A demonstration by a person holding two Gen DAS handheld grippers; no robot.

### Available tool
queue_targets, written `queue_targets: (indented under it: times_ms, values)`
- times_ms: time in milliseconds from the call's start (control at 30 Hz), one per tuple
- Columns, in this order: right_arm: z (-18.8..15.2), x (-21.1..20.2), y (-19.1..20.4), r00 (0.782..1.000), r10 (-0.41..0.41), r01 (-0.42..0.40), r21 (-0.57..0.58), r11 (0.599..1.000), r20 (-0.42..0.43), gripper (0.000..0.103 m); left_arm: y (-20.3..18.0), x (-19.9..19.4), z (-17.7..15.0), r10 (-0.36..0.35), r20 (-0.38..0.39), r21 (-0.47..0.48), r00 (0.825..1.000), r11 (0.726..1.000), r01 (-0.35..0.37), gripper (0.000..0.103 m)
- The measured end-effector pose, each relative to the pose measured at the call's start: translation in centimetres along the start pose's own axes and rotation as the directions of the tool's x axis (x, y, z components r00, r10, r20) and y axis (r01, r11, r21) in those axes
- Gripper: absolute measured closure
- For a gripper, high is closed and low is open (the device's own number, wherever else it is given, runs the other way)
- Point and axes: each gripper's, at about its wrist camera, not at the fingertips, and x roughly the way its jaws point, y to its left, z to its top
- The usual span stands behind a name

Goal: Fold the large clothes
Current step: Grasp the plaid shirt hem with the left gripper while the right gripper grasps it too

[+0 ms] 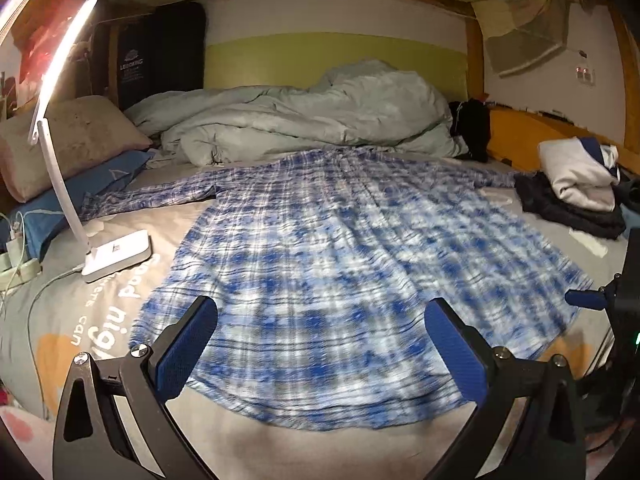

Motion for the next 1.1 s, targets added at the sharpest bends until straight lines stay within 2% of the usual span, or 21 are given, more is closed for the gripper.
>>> queue_targets:
  times_ms: [100,233,333,467,567,633,700,767,833,1000,1067,1100]
  values:
    - [-1.2,0.8,0.9,0.999,-0.005,0.003,-0.062,0.998,-0.035,0.0,0.1,0.1,-0.7,0.002,-0.021,0.034,1.0,0.999,-0.001,0.0]
    - [-1.7,1.4,0.3,0.998,-0.039,0.036,-0.055,0.998,-0.049,0.0,-0.5,0.5,-1.9,0.024,-0.044,0.098,0.999,0.995,-0.02,0.0]
    - [-1.2,2.3,-1.3,0.996,-0.073,0.074,0.012,0.997,-0.052,0.0,-1.3,0.9,-2.6,0.014,-0.074,0.138,0.997,0.99,-0.004,0.0]
    - [-0.3,3.3,-3.9,0.998,0.0,0.012,0.194,0.981,-0.061,0.0,-3.5,2.6,-4.1,-0.031,-0.18,0.233,0.983,0.97,0.073,0.0]
    - [-0.2,3.5,-5.2,0.994,-0.082,0.098,0.25,0.963,-0.075,0.0,-5.4,3.3,-5.5,-0.014,-0.225,0.327,0.974,0.941,0.09,0.0]
    - [-0.2,3.4,-6.0,0.992,-0.101,0.118,0.278,0.953,-0.077,0.0,-6.0,3.9,-6.1,0.008,-0.253,0.36,0.967,0.929,0.086,0.0]
    - [-0.3,3.1,-6.6,0.993,-0.089,0.107,0.306,0.946,-0.071,0.0,-5.8,4.5,-6.4,0.009,-0.309,0.34,0.951,0.935,0.102,0.0]
    - [-0.5,2.6,-6.8,0.992,-0.106,0.121,0.307,0.944,-0.064,0.0,-5.2,5.3,-6.6,0.039,-0.34,0.317,0.939,0.945,0.076,0.0]
    - [-0.8,2.2,-6.7,0.99,-0.129,0.14,0.297,0.944,-0.057,0.0,-4.4,5.7,-6.6,0.071,-0.338,0.291,0.938,0.956,0.032,0.0]
    - [-1.3,2.3,-7.7,0.987,-0.147,0.162,0.318,0.934,-0.069,0.0,-0.5,6.6,-5.6,0.092,-0.342,0.132,0.935,0.99,-0.049,0.0]
    - [-1.4,2.7,-8.3,0.985,-0.152,0.171,0.329,0.929,-0.084,0.0,1.1,7.0,-5.2,0.094,-0.345,0.067,0.934,0.995,-0.076,0.0]
    - [-1.5,2.8,-8.5,0.984,-0.152,0.173,0.337,0.925,-0.088,0.0,1.8,7.1,-5.0,0.119,-0.336,0.045,0.934,0.993,-0.11,0.0]
